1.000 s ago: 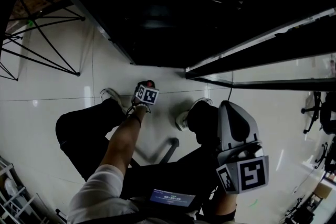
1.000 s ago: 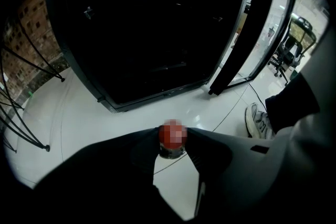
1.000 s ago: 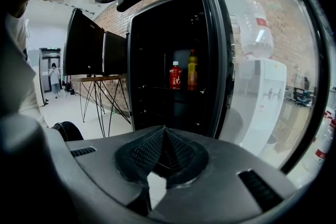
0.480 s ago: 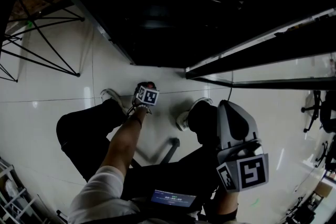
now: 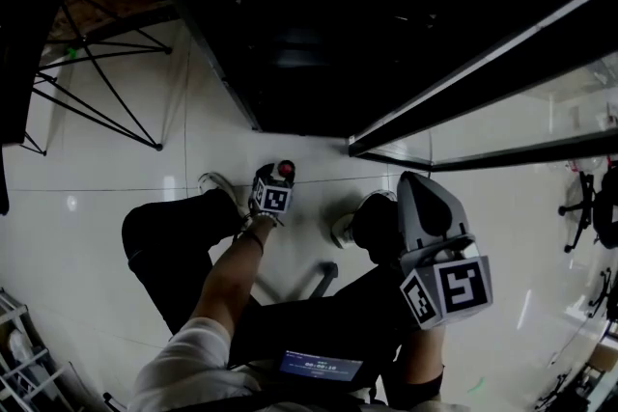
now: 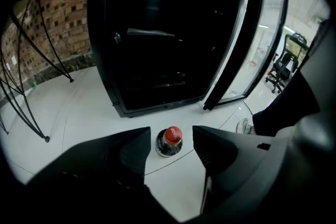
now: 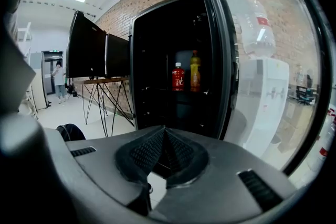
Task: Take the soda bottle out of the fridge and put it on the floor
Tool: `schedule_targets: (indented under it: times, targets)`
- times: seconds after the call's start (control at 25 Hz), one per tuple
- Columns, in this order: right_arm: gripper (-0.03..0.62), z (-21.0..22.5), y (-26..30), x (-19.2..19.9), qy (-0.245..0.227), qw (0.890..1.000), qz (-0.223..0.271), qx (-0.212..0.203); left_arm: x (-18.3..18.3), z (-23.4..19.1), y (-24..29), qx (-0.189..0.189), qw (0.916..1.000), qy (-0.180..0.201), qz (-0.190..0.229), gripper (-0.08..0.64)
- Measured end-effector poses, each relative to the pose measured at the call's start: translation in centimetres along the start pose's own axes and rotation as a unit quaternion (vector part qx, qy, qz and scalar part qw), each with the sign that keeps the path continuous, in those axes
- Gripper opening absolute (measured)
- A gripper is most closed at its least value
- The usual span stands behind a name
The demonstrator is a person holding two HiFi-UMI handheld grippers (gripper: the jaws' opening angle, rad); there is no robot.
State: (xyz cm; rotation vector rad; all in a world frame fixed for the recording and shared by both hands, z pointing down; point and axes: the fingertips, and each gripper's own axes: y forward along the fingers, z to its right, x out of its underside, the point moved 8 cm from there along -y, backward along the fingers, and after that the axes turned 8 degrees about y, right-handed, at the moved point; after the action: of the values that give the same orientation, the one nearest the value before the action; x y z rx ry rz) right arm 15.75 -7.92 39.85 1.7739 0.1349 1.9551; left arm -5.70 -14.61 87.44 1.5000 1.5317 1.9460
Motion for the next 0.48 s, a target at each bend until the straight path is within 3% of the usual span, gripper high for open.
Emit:
schedule_targets:
  times: [0.12, 0.28, 0.4, 0.48]
  targets:
    - [0.015, -0.2, -0.3, 0.0, 0.011, 1.0, 0.005, -0.003, -0.3, 0.7, -2.7, -0.001, 0.9995, -0.008, 0.031, 0.25]
    - [0.015, -0.6, -0.6, -0.4, 0.025, 1.0, 0.016, -0.01, -3.4, 1.7, -8.2, -0.026, 0.9958, 0.018, 0.086, 0.12]
    - [0.015, -1.1, -0.7, -0.8, 0.037, 0.999, 0.029, -0.02, -6.3, 1.5, -12.2, -0.054, 0.988, 0.025, 0.143, 0.023]
    - [0.015, -1.3, -0.9, -0.9, 0.039, 0.999, 0.033, -0.018, -8.9, 1.7, -16.1, -0.065, 0.9807, 0.022, 0.183, 0.003]
